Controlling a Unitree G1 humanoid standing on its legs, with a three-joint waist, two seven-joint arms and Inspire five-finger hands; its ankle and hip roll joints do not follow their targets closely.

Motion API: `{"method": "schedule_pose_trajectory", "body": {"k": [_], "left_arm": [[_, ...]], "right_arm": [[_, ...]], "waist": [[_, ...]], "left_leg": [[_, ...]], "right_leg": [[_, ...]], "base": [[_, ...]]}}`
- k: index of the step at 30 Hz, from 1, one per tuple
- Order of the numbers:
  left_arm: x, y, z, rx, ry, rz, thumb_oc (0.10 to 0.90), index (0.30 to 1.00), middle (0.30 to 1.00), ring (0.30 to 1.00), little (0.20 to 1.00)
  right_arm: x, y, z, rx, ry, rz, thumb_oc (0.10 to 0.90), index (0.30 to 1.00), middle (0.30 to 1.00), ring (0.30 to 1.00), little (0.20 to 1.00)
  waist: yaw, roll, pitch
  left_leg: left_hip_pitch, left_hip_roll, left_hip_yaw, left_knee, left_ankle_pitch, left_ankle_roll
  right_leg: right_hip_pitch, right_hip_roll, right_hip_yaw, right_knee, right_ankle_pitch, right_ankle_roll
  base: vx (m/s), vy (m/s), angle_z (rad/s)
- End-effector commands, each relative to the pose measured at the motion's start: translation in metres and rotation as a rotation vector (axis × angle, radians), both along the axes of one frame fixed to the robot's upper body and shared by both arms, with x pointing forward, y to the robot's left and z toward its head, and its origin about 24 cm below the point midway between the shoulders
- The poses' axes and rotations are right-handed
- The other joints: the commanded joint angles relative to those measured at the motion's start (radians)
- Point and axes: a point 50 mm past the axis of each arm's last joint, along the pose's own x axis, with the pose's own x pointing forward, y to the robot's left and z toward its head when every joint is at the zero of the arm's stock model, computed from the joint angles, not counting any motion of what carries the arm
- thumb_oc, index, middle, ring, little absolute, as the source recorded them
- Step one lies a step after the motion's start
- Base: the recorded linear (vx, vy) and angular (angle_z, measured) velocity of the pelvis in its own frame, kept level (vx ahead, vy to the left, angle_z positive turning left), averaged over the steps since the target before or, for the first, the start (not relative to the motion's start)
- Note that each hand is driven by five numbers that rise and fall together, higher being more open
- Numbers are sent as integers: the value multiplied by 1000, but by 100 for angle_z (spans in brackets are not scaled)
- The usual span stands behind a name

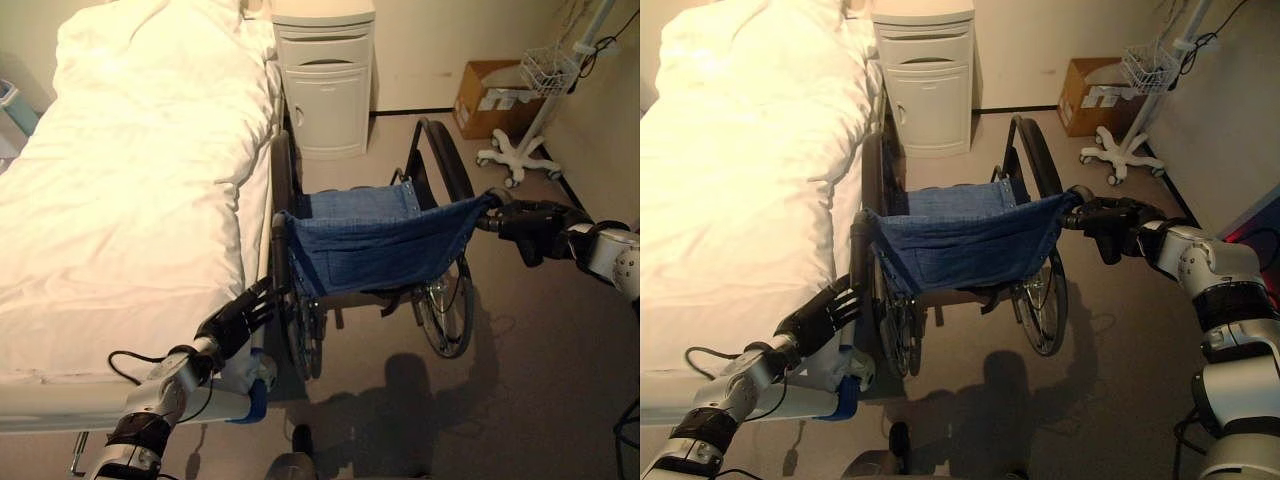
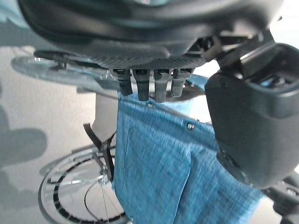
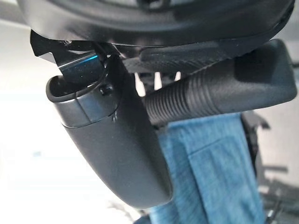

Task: Push the wheelchair next to the bed

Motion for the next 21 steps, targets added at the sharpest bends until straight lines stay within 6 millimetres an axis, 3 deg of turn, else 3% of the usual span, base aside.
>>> {"method": "schedule_pose_trajectory", "body": {"k": [1,4,5,9,17,21], "left_arm": [[6,8,17,-158,-181,76,800,900,900,900,900],[-3,3,3,-204,-153,110,800,900,900,900,900],[-13,0,-10,-235,-124,130,800,900,900,900,900],[-29,-10,-32,-283,-62,138,800,900,900,900,900],[-69,-30,-69,-377,80,140,800,900,900,900,900],[-85,-34,-81,-346,151,97,800,900,900,900,900]], "right_arm": [[4,9,104,227,-536,74,800,900,900,900,900],[-1,0,98,259,-526,37,800,900,900,900,900],[-7,-11,94,265,-509,3,800,900,900,900,900],[-19,-31,79,331,-483,-65,800,900,900,900,900],[-62,-85,22,621,-412,-248,800,900,900,900,900],[-90,-105,-18,599,-296,-324,800,900,900,900,900]], "waist": [[36,-43,-107],[28,-53,-108],[20,-60,-108],[13,-74,-107],[-1,-109,-96],[-3,-117,-83]], "left_leg": [[38,-31,-14,7,-73,25],[41,-31,-12,7,-79,26],[43,-28,-12,7,-80,26],[47,-23,-9,7,-85,27],[54,-6,7,6,-95,27],[54,-3,10,7,-98,27]], "right_leg": [[-49,17,18,136,83,-39],[-55,20,24,138,85,-39],[-59,26,31,136,84,-41],[-65,33,38,133,87,-45],[-76,50,46,113,104,-48],[-88,54,54,117,117,-41]], "base": [[11,-48,-11],[6,-45,-5],[4,-50,1],[5,-63,0],[-13,-91,-4],[-29,-70,-11]]}}
